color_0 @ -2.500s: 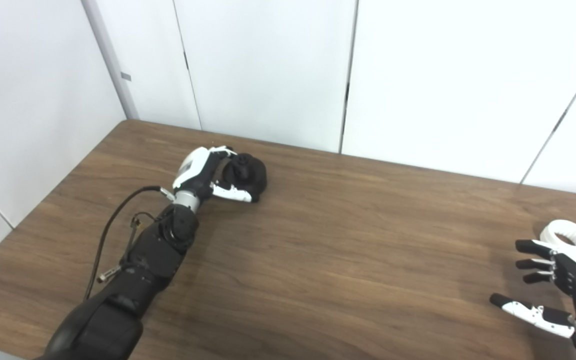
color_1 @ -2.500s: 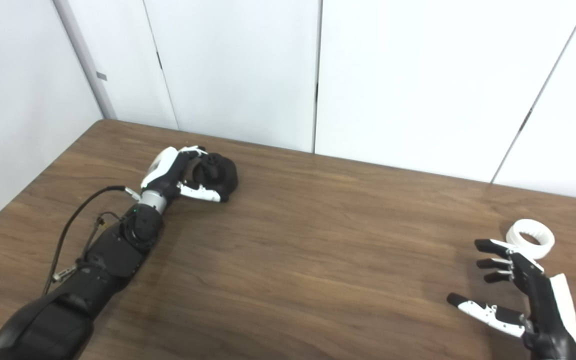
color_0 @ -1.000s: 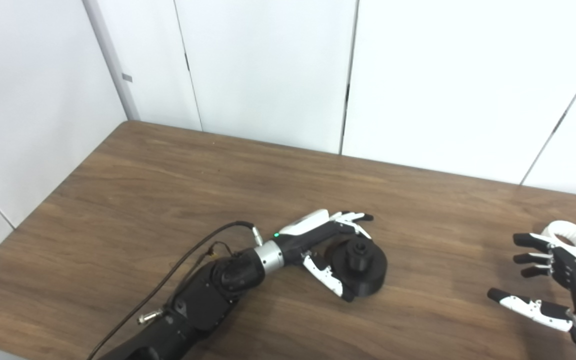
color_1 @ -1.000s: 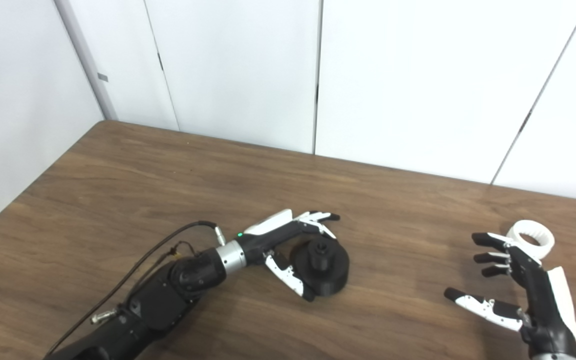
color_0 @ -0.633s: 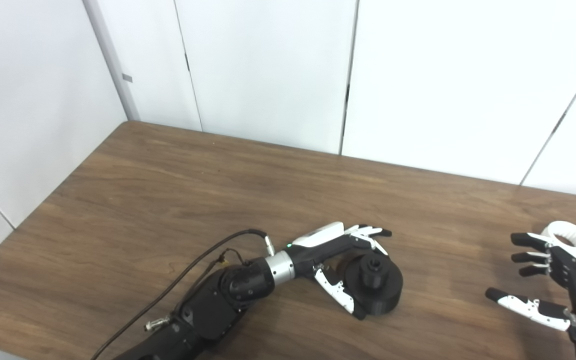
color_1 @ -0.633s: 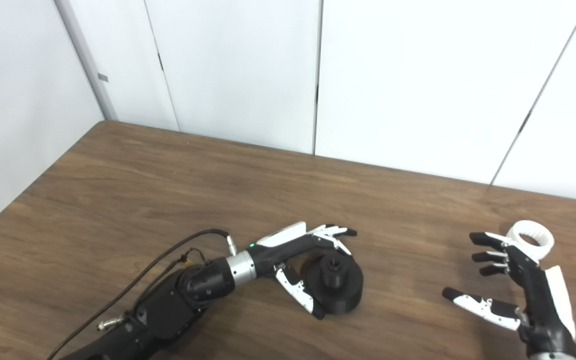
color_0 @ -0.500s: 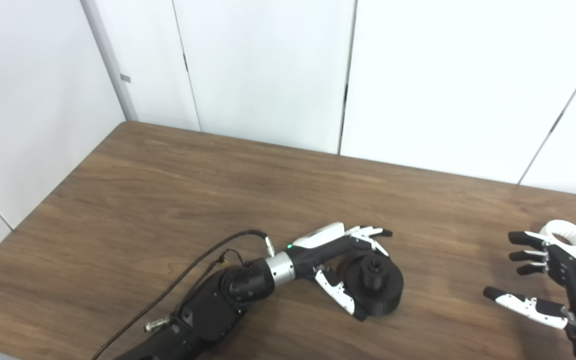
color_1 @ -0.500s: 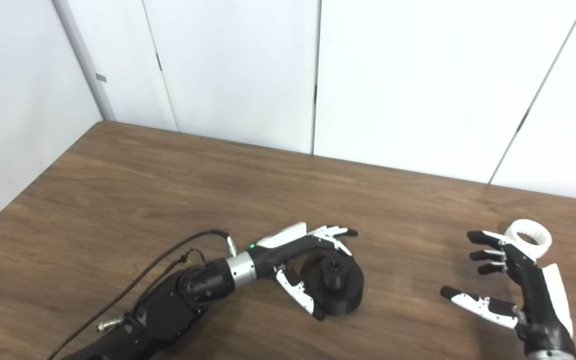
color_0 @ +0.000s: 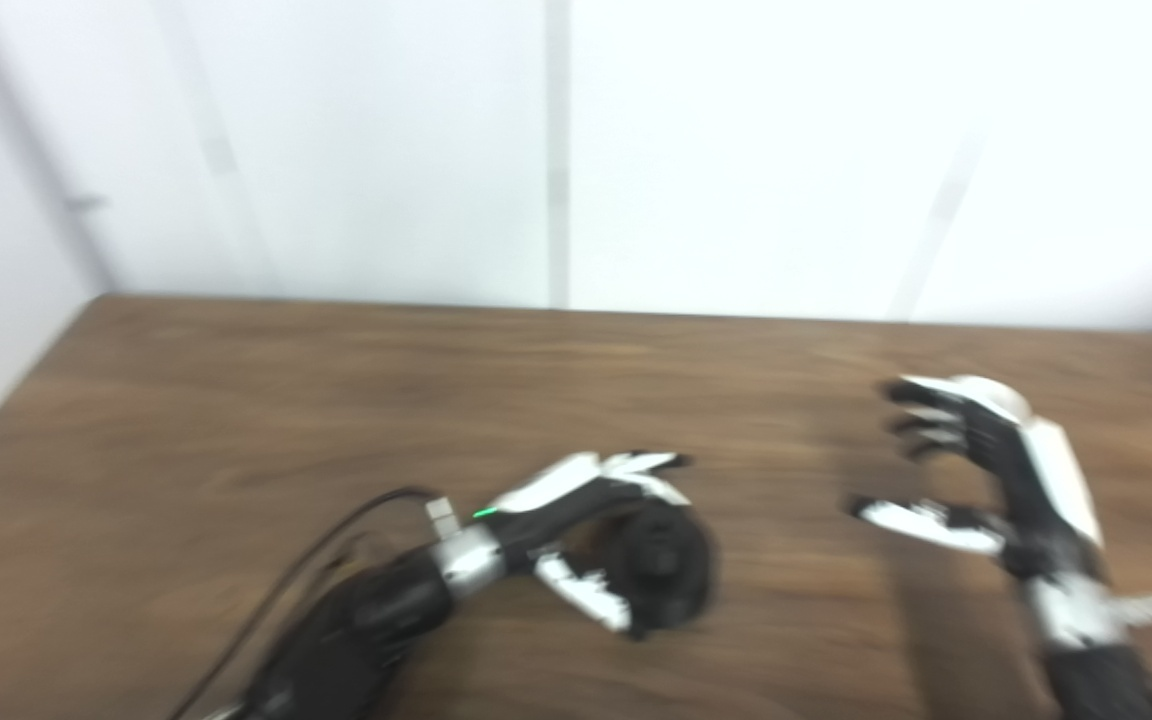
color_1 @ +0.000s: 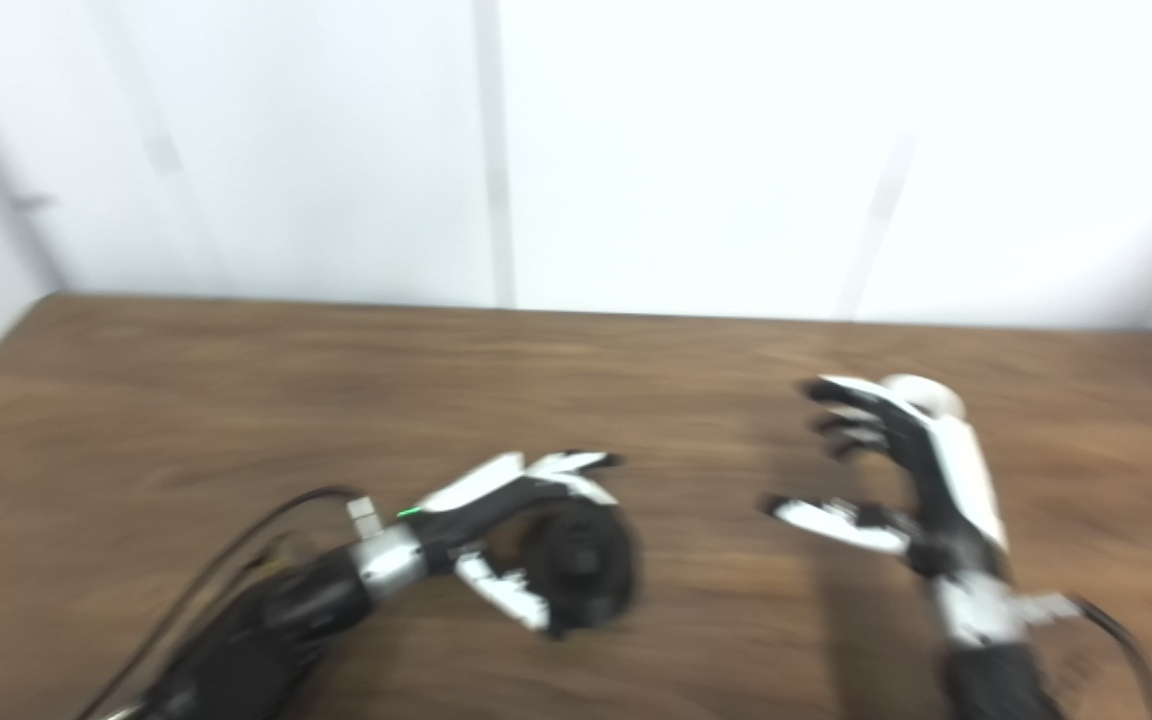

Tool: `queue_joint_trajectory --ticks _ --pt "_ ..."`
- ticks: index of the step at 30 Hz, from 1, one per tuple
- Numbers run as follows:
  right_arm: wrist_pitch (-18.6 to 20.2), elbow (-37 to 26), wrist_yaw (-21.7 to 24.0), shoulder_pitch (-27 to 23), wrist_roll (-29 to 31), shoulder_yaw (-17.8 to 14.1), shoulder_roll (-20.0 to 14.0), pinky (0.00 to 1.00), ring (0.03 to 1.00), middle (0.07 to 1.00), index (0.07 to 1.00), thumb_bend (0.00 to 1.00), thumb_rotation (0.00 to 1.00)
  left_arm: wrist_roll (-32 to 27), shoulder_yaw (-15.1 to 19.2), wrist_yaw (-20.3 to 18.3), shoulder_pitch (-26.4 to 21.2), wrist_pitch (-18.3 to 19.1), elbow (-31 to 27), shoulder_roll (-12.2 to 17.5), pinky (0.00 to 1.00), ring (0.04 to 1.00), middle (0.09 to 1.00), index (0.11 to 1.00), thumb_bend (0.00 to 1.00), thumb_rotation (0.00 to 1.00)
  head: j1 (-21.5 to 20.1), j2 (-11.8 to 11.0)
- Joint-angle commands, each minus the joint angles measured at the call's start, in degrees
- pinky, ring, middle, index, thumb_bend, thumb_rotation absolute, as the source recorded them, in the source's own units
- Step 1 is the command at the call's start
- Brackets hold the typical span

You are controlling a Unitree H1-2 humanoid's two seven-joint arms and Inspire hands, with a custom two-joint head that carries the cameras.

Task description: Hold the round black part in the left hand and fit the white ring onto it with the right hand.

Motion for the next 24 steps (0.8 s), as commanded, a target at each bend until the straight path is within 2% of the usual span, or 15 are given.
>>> queue_joint_trajectory --ticks 1,5,6,11,16,22,23,24 --pt "0.3 -2.5 0.1 -4.7 -1.7 0.3 -0.8 0.51 0.619 0.725 0.704 0.68 0.05 0.0 -1.3 -5.6 1.7 0.8 1.1 2.2 1.00 1.000 0.987 0.484 0.52 0.07 -2.8 -0.4" --pt "3.7 -2.5 0.9 -10.2 -4.1 0.7 -1.5 0.53 0.644 0.732 0.707 0.67 0.12 -1.5 -0.8 -6.5 1.5 -1.9 2.8 3.5 1.00 1.000 0.984 0.483 0.52 0.07 -9.6 -2.0" --pt "4.5 -2.3 0.8 -11.6 -5.1 0.8 -1.7 0.53 0.640 0.732 0.704 0.67 0.13 -1.8 -0.7 -6.8 1.5 -1.9 2.8 3.8 1.00 1.000 0.985 0.483 0.52 0.07 -10.1 -2.1" --pt "8.9 0.5 1.1 -18.0 -10.0 0.9 -3.2 0.52 0.672 0.817 0.696 0.68 0.09 -2.5 -0.3 -7.5 1.7 -2.8 3.5 4.8 1.00 1.000 0.986 0.483 0.52 0.06 -15.4 -4.1" --pt "13.6 2.9 2.6 -22.7 -15.1 1.4 -6.6 0.60 0.740 0.817 0.698 0.68 0.13 -2.6 -0.6 -6.8 1.8 -3.0 3.9 5.6 1.00 1.000 0.984 0.483 0.52 0.06 -17.2 -4.9" --pt "15.5 3.4 3.6 -25.2 -15.8 0.9 -10.1 0.56 0.712 0.796 0.698 0.67 0.13 -2.2 -1.0 -5.8 2.1 -3.0 4.2 5.7 0.99 1.000 0.978 0.483 0.52 0.06 -18.4 -5.4" --pt "16.8 3.0 5.2 -25.5 -16.6 1.2 -11.4 0.55 0.709 0.795 0.698 0.67 0.14 -2.1 -1.0 -5.8 2.2 -3.0 4.4 5.7 0.99 1.000 0.977 0.483 0.52 0.06 -18.4 -5.4" --pt "18.7 2.5 7.3 -25.8 -18.1 1.8 -13.0 0.57 0.739 0.812 0.711 0.67 0.19 -1.9 -1.0 -5.9 2.2 -3.0 4.7 5.6 0.99 1.000 0.978 0.483 0.52 0.06 -18.5 -5.5"
